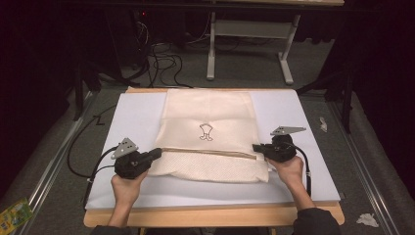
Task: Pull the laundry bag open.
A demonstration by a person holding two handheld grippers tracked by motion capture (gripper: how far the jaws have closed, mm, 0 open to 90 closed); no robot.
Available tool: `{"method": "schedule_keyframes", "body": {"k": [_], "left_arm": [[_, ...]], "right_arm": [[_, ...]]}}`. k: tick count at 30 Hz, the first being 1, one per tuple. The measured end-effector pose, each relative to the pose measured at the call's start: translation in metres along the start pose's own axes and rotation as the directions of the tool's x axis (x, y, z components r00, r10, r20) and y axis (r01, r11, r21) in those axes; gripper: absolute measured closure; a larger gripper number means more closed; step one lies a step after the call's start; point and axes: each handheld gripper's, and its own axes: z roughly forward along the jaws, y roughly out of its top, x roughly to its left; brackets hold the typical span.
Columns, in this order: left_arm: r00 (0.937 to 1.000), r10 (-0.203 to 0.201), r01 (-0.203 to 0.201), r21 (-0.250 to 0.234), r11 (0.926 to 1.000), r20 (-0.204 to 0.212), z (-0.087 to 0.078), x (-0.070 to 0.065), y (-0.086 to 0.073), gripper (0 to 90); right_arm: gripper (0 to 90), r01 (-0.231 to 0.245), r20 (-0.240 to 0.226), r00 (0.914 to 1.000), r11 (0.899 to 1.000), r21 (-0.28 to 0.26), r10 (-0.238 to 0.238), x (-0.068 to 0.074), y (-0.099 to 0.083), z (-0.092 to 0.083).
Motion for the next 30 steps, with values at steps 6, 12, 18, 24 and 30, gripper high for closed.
{"method": "schedule_keyframes", "body": {"k": [6,12,18,24,30], "left_arm": [[1.0,-0.007,0.007,-0.009,0.9999,-0.006,-0.004,0.003,0.0,87.4],[0.9998,-0.009,0.009,-0.015,0.9998,-0.02,-0.008,0.006,0.0,87.4],[0.9996,-0.004,0.004,-0.007,1.0,-0.03,-0.009,0.007,0.0,87.5],[0.9998,-0.006,0.006,-0.014,0.9999,-0.019,-0.009,0.007,0.0,87.5],[0.9992,-0.013,0.013,-0.015,0.9998,-0.037,-0.015,0.011,0.0,87.5]], "right_arm": [[88.0,-0.003,0.004,1.0,1.0,-0.001,0.003,-0.001,0.0,-0.002],[88.0,-0.003,0.006,1.0,1.0,-0.001,0.003,-0.003,-0.001,-0.002],[88.0,-0.002,0.017,0.9999,1.0,-0.001,0.002,-0.004,-0.001,-0.003],[88.0,-0.005,0.018,0.9998,1.0,-0.005,0.005,-0.004,-0.001,-0.004],[88.0,-0.011,0.024,0.9996,1.0,-0.012,0.011,-0.007,-0.002,-0.007]]}}
